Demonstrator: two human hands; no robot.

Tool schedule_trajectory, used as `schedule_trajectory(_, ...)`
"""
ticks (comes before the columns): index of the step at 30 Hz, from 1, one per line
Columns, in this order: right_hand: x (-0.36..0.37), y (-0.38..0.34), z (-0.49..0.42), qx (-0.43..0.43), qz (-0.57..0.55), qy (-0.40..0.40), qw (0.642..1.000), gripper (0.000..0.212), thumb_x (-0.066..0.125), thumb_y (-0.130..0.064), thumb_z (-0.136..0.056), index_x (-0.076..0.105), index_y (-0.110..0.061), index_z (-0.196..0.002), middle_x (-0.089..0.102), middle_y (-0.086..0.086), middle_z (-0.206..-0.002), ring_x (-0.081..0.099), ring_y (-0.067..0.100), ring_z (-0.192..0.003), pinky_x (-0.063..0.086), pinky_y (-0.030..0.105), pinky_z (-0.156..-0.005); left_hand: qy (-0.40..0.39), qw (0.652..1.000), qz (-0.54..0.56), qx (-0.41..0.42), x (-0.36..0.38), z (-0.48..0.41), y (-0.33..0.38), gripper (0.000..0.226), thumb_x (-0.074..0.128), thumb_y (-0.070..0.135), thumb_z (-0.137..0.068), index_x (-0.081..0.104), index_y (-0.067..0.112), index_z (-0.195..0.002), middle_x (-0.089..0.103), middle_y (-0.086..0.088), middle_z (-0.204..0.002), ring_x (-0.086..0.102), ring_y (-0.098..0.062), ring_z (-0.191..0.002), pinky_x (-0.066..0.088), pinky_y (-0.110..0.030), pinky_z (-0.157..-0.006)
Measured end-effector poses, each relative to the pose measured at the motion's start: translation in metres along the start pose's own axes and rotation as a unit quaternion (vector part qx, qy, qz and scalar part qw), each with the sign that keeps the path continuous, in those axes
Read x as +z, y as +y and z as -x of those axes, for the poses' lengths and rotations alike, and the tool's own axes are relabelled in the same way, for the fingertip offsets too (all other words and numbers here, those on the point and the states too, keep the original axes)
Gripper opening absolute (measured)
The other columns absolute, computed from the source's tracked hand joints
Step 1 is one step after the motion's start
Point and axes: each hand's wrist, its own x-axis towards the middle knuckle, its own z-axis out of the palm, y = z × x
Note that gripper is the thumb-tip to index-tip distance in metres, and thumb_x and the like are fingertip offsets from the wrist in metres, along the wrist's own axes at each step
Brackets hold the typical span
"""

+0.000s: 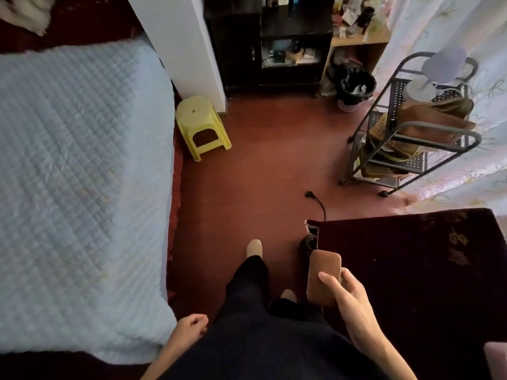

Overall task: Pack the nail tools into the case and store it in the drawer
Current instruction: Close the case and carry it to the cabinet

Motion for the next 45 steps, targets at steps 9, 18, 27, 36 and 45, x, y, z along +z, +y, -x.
schedule_trajectory(9,0.048,-0.061,-0.079,0.003,-0.006,0.055,0.998,0.007,0.080,-0.032,-0.093,0.079,-0.026,-0.093,0.082,0.013,-0.095,0.081,0.024,-0.083,0.062,0.035,-0.069,-0.003,0.998,0.055,-0.009,-0.078,-0.081,0.117,0.026,0.056,0.020,-0.105,0.069,0.007,-0.124,0.070,-0.007,-0.091,0.063,-0.016,-0.071,0.045,-0.024,-0.058)
schedule_trajectory(18,0.078,-0.112,-0.152,0.016,-0.053,0.085,0.995,0.008,0.079,-0.026,-0.094,0.077,-0.019,-0.094,0.081,0.022,-0.097,0.079,0.029,-0.084,0.064,0.047,-0.079,-0.025,0.989,0.029,0.145,-0.144,-0.121,0.325,0.031,0.052,0.028,-0.107,0.065,0.014,-0.131,0.074,-0.008,-0.113,0.073,-0.024,-0.102,0.052,-0.031,-0.086)
schedule_trajectory(27,0.077,-0.200,-0.265,0.027,-0.092,0.084,0.992,0.008,0.078,-0.019,-0.093,0.076,-0.012,-0.097,0.081,0.021,-0.097,0.077,0.030,-0.085,0.061,0.049,-0.084,-0.011,0.996,0.027,0.089,-0.172,-0.174,0.402,0.032,0.052,0.028,-0.107,0.064,0.014,-0.133,0.073,-0.006,-0.111,0.070,-0.019,-0.096,0.053,-0.027,-0.078)
schedule_trajectory(36,0.090,-0.299,-0.360,0.024,-0.054,0.053,0.997,0.021,0.075,-0.027,-0.098,0.074,-0.013,-0.113,0.083,0.014,-0.098,0.082,0.024,-0.082,0.064,0.034,-0.065,-0.022,1.000,-0.004,-0.018,-0.217,-0.205,0.416,0.029,0.053,0.024,-0.107,0.064,0.013,-0.131,0.069,-0.005,-0.105,0.068,-0.015,-0.088,0.050,-0.021,-0.067)
schedule_trajectory(45,0.148,-0.384,-0.469,0.019,-0.038,0.076,0.996,0.017,0.077,-0.022,-0.097,0.074,-0.007,-0.103,0.082,0.015,-0.093,0.079,0.026,-0.082,0.065,0.050,-0.084,-0.027,0.999,-0.021,-0.010,-0.288,-0.284,0.508,0.022,0.056,0.012,-0.105,0.065,0.019,-0.086,0.060,0.006,-0.075,0.053,-0.004,-0.065,0.039,-0.005,-0.048)
